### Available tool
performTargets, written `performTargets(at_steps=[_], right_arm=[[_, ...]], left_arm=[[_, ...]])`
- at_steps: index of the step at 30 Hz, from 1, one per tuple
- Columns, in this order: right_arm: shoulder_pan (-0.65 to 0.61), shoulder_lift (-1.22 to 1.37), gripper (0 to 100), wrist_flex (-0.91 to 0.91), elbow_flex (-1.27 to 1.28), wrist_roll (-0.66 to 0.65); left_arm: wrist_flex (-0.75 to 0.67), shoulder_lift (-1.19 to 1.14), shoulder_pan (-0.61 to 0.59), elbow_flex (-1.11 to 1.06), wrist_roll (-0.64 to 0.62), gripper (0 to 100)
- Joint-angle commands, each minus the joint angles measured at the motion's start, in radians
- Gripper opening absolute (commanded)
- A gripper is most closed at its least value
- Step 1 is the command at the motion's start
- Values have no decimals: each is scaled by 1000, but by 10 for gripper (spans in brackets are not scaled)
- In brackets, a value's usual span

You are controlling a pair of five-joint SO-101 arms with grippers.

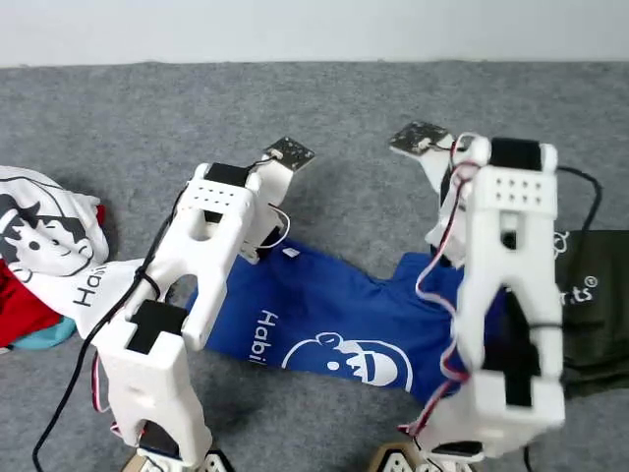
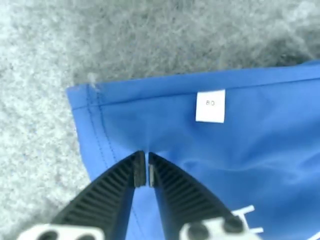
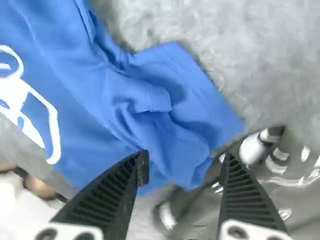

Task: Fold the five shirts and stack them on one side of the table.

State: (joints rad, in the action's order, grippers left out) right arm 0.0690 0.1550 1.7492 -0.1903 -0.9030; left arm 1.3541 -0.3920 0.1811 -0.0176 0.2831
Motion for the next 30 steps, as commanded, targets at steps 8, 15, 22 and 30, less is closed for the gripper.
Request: performTargets(at_steps=[8, 15, 22, 30], right_arm=[[33, 272, 241, -24, -80, -213], [35, 386, 241, -226, -80, -153], [50, 503, 240, -323, -80, -152], [54, 535, 43, -387, -80, -152]], left_arm=[[6, 8, -5, 19, -8, 13], [-51, 6, -3, -35, -6, 13], [-57, 6, -3, -42, -6, 13], [-112, 6, -3, -94, -6, 13]])
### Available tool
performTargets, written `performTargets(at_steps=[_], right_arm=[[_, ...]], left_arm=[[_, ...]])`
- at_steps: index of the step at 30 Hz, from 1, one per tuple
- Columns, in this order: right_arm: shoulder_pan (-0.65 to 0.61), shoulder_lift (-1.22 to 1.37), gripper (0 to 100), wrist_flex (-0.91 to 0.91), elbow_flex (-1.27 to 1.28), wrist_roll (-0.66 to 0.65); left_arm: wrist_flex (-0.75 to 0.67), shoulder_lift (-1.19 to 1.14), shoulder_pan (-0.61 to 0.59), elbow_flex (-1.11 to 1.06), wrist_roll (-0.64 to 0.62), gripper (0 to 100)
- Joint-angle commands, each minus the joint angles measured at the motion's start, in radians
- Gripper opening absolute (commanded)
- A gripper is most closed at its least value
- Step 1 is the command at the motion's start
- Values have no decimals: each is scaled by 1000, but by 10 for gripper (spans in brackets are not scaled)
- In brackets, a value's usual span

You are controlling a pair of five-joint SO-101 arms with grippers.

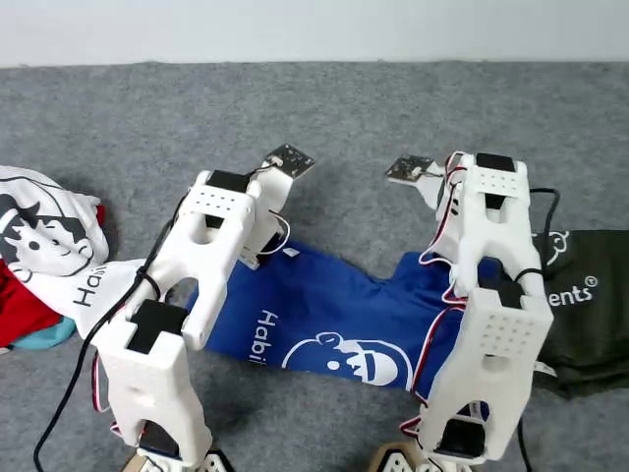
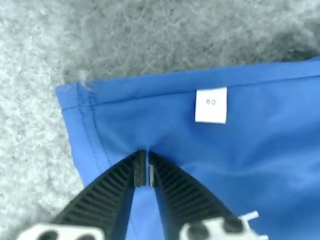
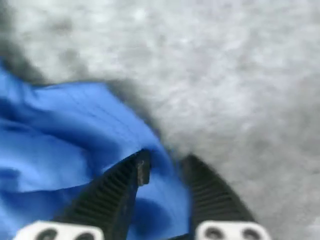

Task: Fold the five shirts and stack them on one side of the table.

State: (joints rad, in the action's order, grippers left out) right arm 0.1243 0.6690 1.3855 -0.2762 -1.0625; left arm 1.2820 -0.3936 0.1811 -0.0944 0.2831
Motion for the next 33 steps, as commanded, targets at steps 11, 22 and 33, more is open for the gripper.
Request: performTargets(at_steps=[11, 22, 33], right_arm=[[-7, 25, 10, -56, -170, 84], [-7, 25, 10, -189, -215, 204], [-21, 24, 173, -10, -213, 215]], left_arm=[[-270, 12, -3, -185, -11, 13], [-269, 11, -3, -182, -12, 13], [-269, 11, -3, -182, -12, 13]])
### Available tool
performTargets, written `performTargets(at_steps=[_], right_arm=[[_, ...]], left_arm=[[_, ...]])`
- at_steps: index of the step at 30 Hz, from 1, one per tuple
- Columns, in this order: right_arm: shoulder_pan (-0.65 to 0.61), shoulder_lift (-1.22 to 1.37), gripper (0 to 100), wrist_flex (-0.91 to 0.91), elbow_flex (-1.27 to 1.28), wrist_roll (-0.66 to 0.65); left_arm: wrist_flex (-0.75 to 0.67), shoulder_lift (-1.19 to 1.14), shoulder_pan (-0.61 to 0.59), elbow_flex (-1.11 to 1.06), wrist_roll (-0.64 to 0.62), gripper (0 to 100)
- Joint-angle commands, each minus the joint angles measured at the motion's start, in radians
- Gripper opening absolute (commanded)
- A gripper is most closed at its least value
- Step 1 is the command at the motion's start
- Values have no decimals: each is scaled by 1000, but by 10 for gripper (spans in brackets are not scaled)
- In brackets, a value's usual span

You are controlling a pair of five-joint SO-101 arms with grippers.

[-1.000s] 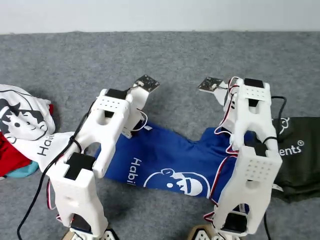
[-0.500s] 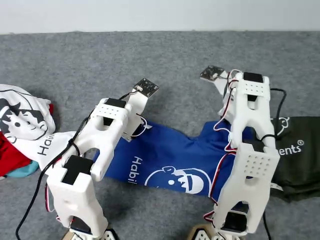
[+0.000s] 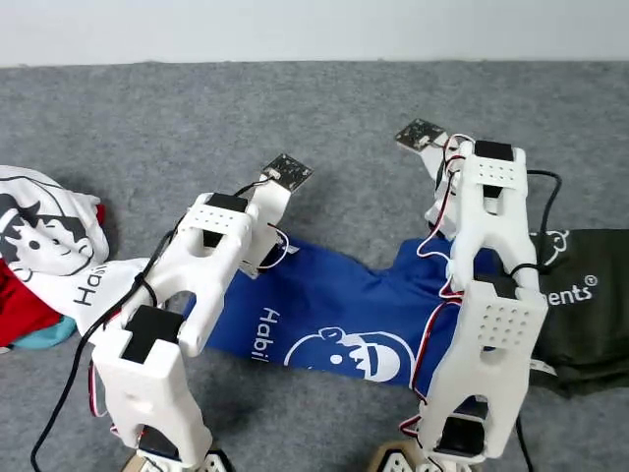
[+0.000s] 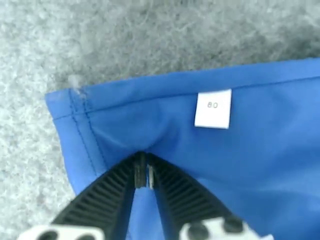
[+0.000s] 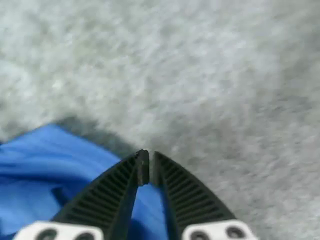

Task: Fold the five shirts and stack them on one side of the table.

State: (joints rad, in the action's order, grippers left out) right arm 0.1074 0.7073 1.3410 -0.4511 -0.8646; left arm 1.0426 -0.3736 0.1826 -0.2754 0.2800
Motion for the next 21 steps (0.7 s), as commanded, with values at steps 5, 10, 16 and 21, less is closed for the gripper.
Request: performTargets(at_steps=[5, 10, 16, 21], right_arm=[[-5, -10, 231, 8, -37, 77], [-22, 85, 223, 12, -37, 77], [-24, 91, 191, 10, -43, 77], [-24, -31, 191, 39, -43, 78]], left_arm=[[-29, -9, -5, -1, -9, 13], [-29, -9, -5, -1, -9, 13], [-29, -9, -5, -1, -9, 13], [-29, -9, -5, -1, -9, 13]])
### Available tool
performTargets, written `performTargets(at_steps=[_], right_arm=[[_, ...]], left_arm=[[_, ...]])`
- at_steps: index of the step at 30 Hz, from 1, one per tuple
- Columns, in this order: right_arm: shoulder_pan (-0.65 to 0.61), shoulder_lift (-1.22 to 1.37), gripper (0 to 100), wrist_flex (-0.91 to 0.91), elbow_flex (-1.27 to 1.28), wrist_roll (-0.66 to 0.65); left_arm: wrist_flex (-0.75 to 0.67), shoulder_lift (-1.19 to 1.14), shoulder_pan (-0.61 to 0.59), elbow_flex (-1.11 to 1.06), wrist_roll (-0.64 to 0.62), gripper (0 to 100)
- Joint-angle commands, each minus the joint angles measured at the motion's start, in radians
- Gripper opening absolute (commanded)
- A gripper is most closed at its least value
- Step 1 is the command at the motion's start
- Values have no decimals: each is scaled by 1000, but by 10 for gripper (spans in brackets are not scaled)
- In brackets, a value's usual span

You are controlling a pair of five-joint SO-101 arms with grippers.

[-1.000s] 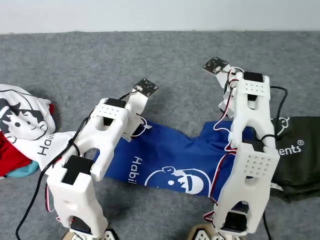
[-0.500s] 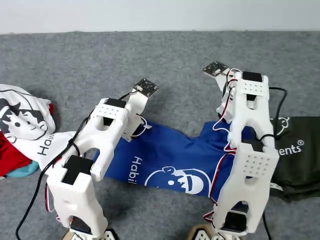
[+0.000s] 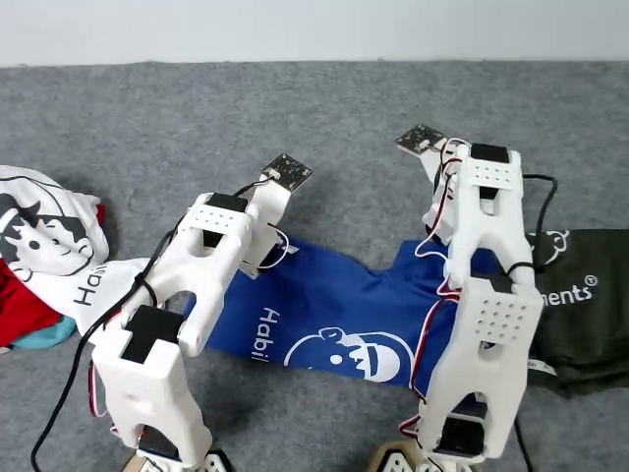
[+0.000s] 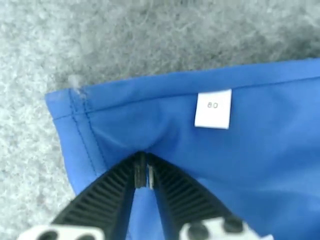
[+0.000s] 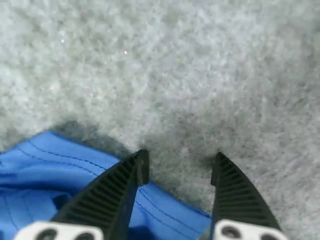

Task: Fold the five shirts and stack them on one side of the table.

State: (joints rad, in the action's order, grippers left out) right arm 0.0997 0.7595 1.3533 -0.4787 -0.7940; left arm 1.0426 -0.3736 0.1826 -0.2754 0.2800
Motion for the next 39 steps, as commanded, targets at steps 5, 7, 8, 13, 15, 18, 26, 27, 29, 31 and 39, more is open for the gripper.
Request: performTargets(at_steps=[5, 7, 8, 13, 15, 18, 26, 27, 29, 31, 39], right_arm=[[-10, -151, 191, 111, -11, 8], [-8, -156, 191, 143, -11, 9], [-10, -157, 191, 156, -11, 9], [-13, -120, 191, 156, -3, 8], [-13, -84, 191, 156, -2, 8], [-10, -8, 188, 120, -2, 8], [-25, 102, 0, 50, -3, -60], [-25, 97, 18, 48, -3, -60], [-24, 81, 10, 41, -3, -60], [-24, 53, 12, 33, -5, -58], [-30, -10, 10, -131, -5, 20]], left_arm=[[-29, -9, -5, -1, -9, 13], [-29, -9, -5, -1, -9, 13], [-29, -9, -5, -1, -9, 13], [-29, -9, -5, -1, -9, 13], [-29, -9, -5, -1, -9, 13], [-29, -9, -5, -1, -9, 13], [-29, -9, -5, -1, -9, 14], [-29, -9, -5, -1, -9, 14], [-29, -9, -5, -1, -9, 14], [-29, -9, -5, -1, -9, 14], [-29, -9, -5, -1, -9, 14]])
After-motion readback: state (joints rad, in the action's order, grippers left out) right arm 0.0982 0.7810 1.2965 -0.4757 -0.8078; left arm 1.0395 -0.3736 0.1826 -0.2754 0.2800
